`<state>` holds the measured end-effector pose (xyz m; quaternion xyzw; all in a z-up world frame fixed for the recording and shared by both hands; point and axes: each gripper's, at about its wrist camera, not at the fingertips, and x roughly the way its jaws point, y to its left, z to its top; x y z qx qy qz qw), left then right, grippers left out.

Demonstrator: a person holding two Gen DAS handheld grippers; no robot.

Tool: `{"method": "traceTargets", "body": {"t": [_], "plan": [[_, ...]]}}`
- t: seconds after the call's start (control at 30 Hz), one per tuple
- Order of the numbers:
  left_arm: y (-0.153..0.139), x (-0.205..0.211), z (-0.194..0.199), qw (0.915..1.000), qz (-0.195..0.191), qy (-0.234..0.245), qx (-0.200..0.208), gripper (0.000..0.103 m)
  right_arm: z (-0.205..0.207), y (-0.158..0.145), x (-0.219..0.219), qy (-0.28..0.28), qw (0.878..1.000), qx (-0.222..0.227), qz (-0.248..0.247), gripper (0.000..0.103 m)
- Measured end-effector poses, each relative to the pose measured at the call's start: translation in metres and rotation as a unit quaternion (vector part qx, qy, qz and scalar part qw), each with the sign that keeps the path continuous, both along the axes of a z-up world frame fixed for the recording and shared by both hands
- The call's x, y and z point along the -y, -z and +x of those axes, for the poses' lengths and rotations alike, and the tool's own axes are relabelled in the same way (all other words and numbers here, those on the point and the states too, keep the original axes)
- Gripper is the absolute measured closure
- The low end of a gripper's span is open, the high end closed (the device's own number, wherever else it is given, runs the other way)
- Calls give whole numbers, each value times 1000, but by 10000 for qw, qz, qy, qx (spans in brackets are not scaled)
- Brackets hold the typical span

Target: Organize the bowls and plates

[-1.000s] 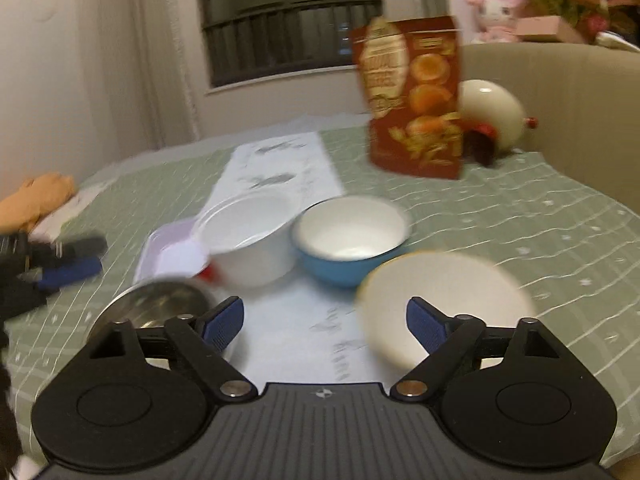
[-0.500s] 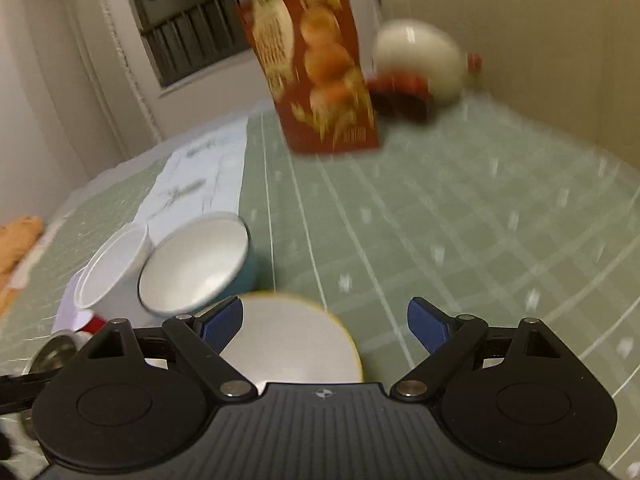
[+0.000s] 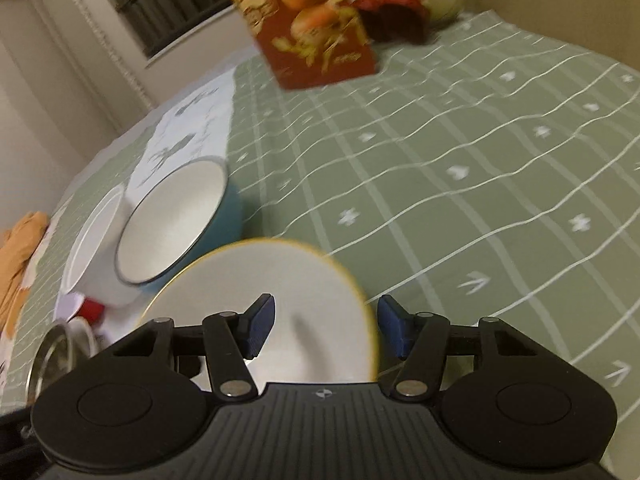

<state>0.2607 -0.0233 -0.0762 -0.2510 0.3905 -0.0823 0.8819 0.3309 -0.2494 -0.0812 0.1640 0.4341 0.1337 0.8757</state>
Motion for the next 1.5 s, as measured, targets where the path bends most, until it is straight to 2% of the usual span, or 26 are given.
{"method": "traceTargets", "body": {"t": [0.13, 0.3, 0.53, 0.8, 1.03, 1.37, 1.5], "plan": [[-3, -1, -8, 9998, 154, 133, 8, 71, -8, -4, -9, -85, 9999, 69, -13, 44], [-8, -16, -29, 9999, 123, 97, 45, 71, -11, -7, -18, -168, 9996, -7, 232, 42], [-11, -47, -56, 9997, 173, -178, 23, 69, -24, -10, -52, -671, 9971, -10, 355, 41], [-16, -72, -66, 9985, 170, -529, -11, 69, -30, -9, -84, -1098, 9929, -32, 450, 39], [-15, -72, -73, 9981, 332, -513, -18, 69, -35, -8, -93, -1305, 9907, -24, 384, 38], [-19, -64, -75, 9976, 487, -493, 27, 69, -39, -3, -90, -1317, 9909, -41, 275, 38], [-19, -62, -76, 9974, 521, -500, -23, 69, -44, -8, -87, -1272, 9916, 105, 198, 38]]}}
